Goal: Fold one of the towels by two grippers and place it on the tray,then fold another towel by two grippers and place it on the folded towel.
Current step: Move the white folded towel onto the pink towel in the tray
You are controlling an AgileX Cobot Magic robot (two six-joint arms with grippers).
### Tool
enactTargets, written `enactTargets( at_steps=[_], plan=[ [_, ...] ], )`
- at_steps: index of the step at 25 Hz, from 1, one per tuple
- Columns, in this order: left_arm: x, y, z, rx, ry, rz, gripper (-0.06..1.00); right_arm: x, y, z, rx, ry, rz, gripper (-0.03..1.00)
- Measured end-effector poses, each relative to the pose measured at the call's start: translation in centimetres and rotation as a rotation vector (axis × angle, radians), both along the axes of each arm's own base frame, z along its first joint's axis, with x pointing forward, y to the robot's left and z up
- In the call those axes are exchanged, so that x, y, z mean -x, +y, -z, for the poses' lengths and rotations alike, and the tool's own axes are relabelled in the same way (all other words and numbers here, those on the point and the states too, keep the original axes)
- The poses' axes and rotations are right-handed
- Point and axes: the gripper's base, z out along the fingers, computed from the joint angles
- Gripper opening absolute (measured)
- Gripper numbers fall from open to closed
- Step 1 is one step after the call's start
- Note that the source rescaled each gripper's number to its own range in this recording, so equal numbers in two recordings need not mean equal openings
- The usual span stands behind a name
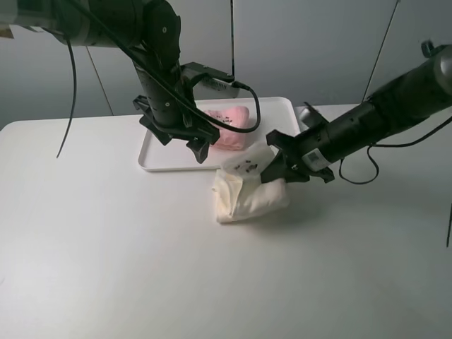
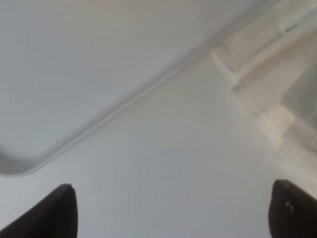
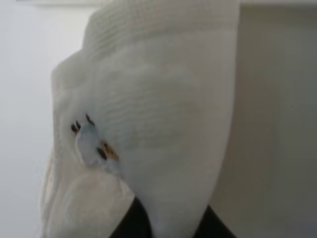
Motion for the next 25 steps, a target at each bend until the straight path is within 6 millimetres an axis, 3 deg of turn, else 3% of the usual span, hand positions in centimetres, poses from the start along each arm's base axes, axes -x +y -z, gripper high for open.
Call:
enactTargets(
  at_steps=[7, 17, 25],
  plan=[
    [0.2, 0.1, 0.0, -0.018, 0.017, 0.027, 0.99, -3.9, -0.9, -6.2, 0.214, -0.140, -0.022, 0.09],
    [1.3, 0.8, 2.0, -0.065, 0.084, 0.053, 0.99, -9.4, 0.3, -15.2, 0.161, -0.337, 0.028, 0.09],
    [1.4, 0.8, 2.0, -0.061, 0.095, 0.096, 0.99, -13.6, 2.7, -14.6, -0.039, -0.261, 0.032, 0.09]
  ],
)
